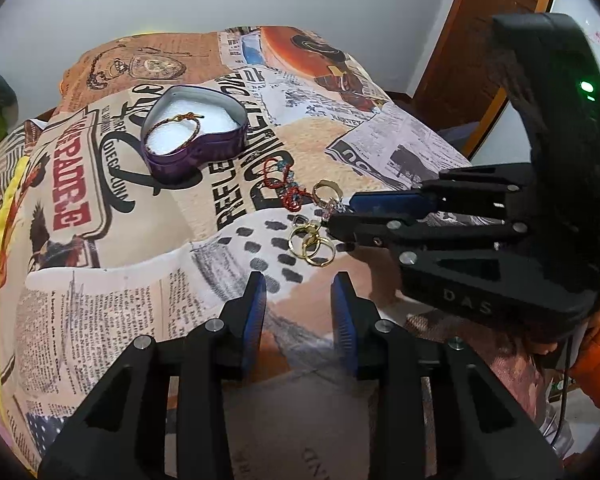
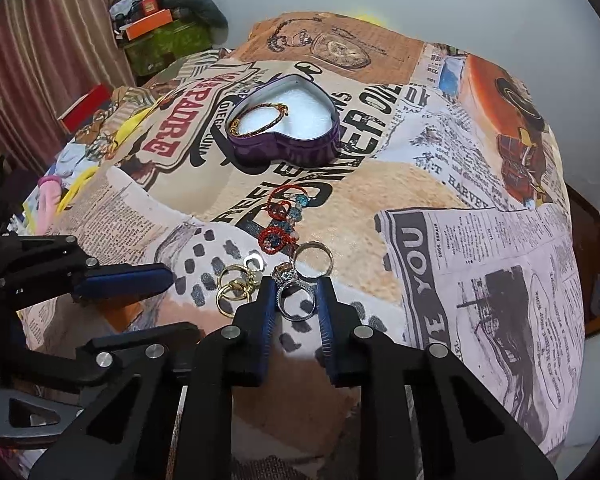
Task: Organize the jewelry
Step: 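Grasp a silver ring with the right tool while the left tool holds the gold rings, then carry the gold rings in the left tool and silver ring in the right tool to the tin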
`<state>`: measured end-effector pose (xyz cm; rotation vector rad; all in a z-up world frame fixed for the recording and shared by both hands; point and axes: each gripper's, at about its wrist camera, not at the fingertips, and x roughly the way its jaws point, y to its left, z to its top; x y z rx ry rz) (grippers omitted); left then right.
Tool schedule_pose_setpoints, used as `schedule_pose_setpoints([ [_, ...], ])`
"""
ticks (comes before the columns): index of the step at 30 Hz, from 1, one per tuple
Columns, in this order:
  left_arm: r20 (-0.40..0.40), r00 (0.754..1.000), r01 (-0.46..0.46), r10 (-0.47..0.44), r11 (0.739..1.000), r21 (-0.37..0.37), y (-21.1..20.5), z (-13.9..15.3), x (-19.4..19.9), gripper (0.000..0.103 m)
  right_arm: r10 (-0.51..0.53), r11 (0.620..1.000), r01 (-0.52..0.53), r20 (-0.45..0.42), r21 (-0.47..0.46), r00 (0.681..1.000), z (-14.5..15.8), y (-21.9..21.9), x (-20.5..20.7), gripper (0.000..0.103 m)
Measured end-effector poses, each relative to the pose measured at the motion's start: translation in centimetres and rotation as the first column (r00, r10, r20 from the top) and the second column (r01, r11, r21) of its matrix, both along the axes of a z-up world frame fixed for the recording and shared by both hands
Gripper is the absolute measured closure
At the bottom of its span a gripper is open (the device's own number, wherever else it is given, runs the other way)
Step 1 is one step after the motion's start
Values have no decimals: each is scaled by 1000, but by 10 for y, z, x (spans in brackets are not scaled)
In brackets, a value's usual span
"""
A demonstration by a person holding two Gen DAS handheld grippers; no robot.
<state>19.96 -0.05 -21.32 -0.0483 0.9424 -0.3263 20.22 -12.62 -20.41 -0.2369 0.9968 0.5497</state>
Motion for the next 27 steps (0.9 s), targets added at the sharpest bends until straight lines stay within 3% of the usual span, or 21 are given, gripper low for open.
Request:
schedule_pose_setpoints([
  [12,0,1000,4,-4,1000,31,-23,-3,15,69,-58,998,56,37,42,998,16,-26,-9,84],
  [16,10,1000,-6,5,998,59,-26,-4,17,87,-68,996,66,47,53,997,21,-32,-11,84],
  [20,10,1000,-16,15,998,57,-25,-2,15,90,-81,995,78,49,66,995,24,-38,-12,84],
  [22,10,1000,-22,22,998,56,-24,0,13,102,-88,994,84,52,72,995,26,-40,-12,84],
  [27,2,999,-35,35,998,45,-18,3,10,102,-92,993,87,62,81,994,32,-41,-14,84],
])
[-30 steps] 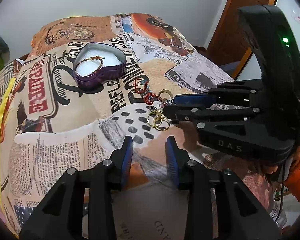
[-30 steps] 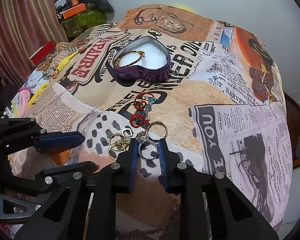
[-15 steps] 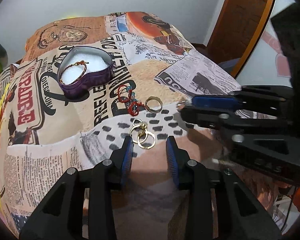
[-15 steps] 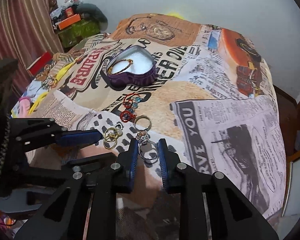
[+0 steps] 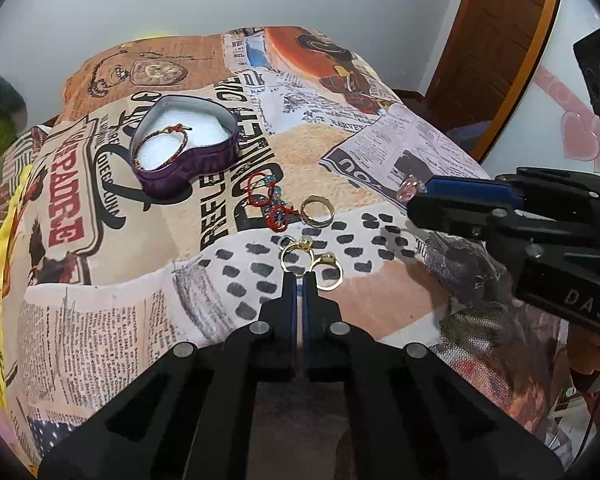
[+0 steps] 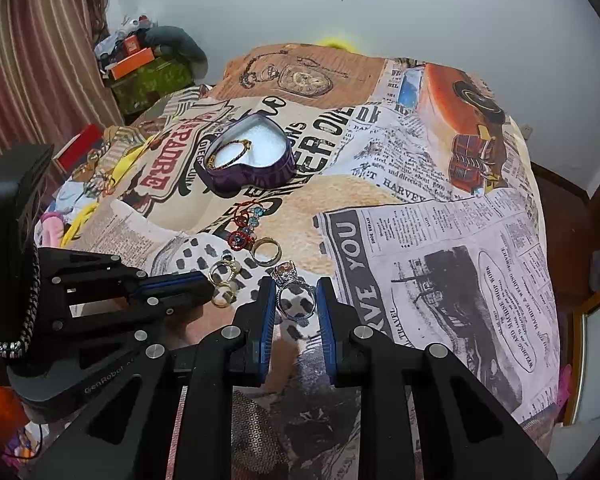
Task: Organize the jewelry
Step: 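Carry the gold rings in the left tool and silver ring in the right tool to the tin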
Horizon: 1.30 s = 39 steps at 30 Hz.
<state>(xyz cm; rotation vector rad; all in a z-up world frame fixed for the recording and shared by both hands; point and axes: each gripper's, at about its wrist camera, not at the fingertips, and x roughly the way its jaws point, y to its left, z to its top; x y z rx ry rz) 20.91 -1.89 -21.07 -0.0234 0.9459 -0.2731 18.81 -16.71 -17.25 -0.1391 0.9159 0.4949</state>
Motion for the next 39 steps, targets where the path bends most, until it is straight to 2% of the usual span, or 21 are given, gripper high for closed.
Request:
schedule_pose_setpoints([
  [4,-6,999,32,-33,999,-25,-2,5,-5,102,3,1000,-3,8,1,1000,3,1,-3,84],
  [6,-14,999,48,-49,999,-21,-7,8,-6,92,2,1000,-2,7,4,1000,4,0,-3,84],
  [8,-17,999,51,-51,999,-5,-12,8,-6,62,-1,1000,1,2,7,1000,3,-1,-2,84],
  [9,-13,999,48,-48,999,4,-14,7,-5,60,-3,1000,3,-1,9,1000,3,-2,-2,84],
  [11,-27,999,47,-47,999,18,-19,3,0,60,-6,1000,6,-3,11,1000,3,-3,-1,84],
  [15,-37,999,37,-37,999,-6,-20,-2,10,60,-9,1000,9,0,9,1000,3,-5,-2,84],
  [18,-43,998,34,-35,999,-19,-20,-3,16,70,-15,1000,15,1,9,1000,3,-9,-2,84],
  [20,-44,999,32,-32,999,-12,-19,-4,18,81,-21,1000,21,-1,14,1000,3,-12,-2,84],
  [22,-43,999,31,-32,999,-11,-19,-4,19,85,-25,1000,25,-4,18,1000,2,-15,-2,84],
  [31,-9,1000,9,-9,1000,9,-16,0,8,86,-26,999,26,-6,18,1000,2,-15,-3,84],
  [39,72,997,-42,41,999,2,4,27,2,86,-24,999,23,18,39,1000,15,-7,1,84],
])
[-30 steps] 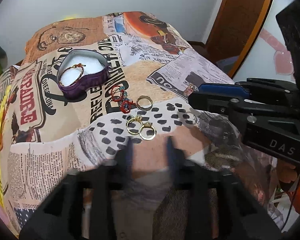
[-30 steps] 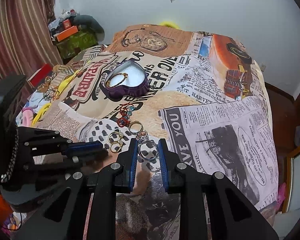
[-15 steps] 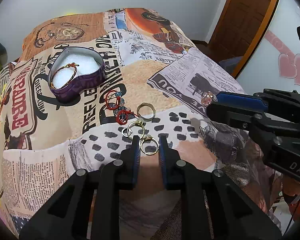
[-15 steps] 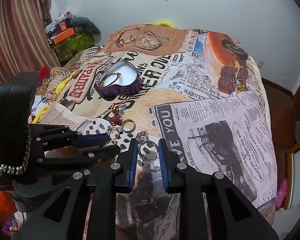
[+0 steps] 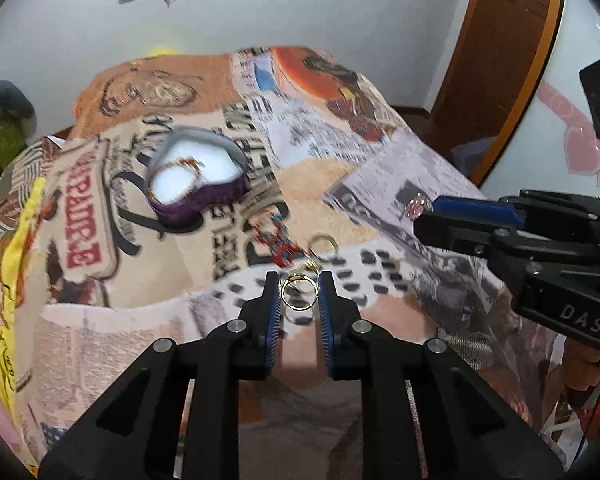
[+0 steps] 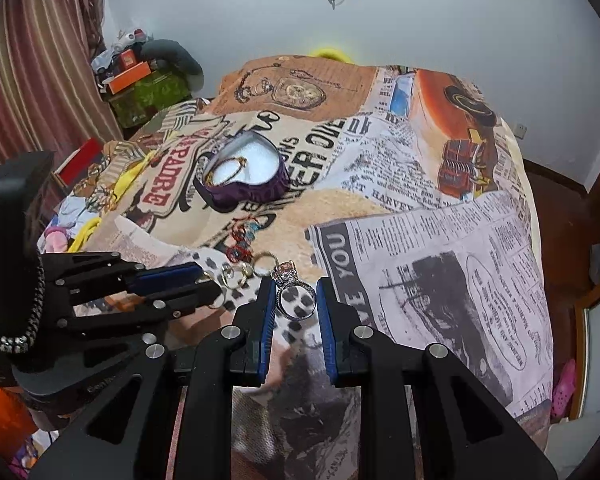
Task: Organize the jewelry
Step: 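Carry the gold rings in the left tool and silver ring in the right tool to the tin, then lower the rings into the tin and open both tools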
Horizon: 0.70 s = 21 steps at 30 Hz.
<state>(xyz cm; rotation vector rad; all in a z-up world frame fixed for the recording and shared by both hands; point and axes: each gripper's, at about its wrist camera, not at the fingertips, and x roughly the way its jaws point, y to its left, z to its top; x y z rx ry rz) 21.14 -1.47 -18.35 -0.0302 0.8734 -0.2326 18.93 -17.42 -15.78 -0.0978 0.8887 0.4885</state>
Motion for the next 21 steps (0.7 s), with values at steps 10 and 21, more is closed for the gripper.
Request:
schedule_pose_setpoints([
  [10,83,994,-69,70,998,-15,35,28,8,85,22,1000,-23,46,21,999,20,24,13,84],
  [21,136,982,-131,133,991,-24,70,39,33,85,40,999,-43,76,33,996,27,51,43,84],
])
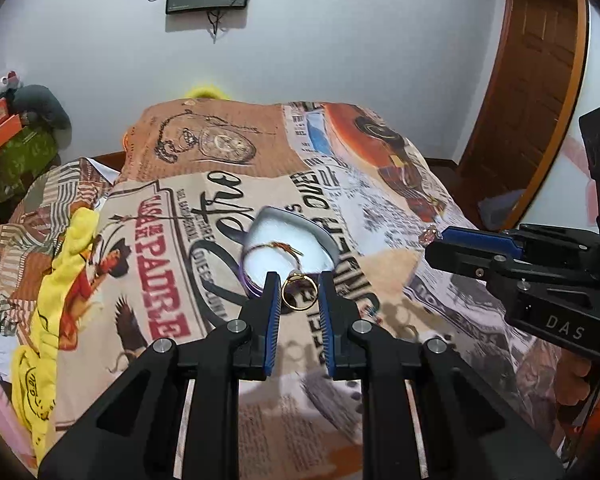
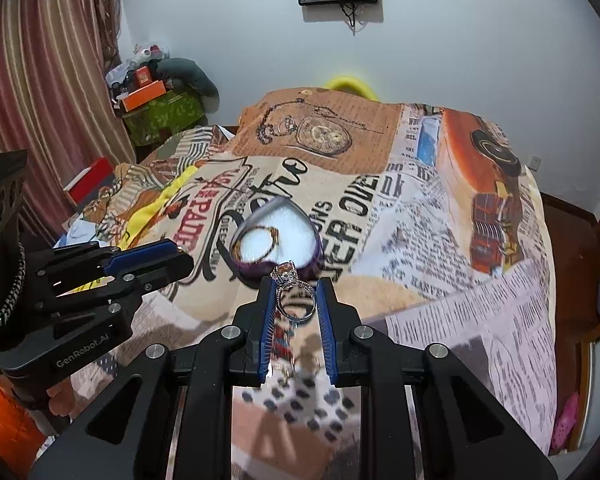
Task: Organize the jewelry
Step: 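Lower the rings into the tin and open both tools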
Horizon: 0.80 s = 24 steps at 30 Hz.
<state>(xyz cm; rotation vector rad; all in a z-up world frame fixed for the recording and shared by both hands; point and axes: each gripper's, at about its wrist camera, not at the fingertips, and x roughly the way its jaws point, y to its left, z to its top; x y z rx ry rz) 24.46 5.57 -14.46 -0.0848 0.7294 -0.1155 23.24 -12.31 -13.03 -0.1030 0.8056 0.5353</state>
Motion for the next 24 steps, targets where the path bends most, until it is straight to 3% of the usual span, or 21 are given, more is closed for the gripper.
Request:
schedule_pose_setpoints([
  [8,-13,1000,-15,15,1000,3,16,-10,32,85,9,1000,-9,-8,0,1000,-4,20,30,84],
  [24,-97,995,13,-14,1000,-18,22,-45,80,85,52,997,-60,-128,-58,990,-44,50,85,84],
])
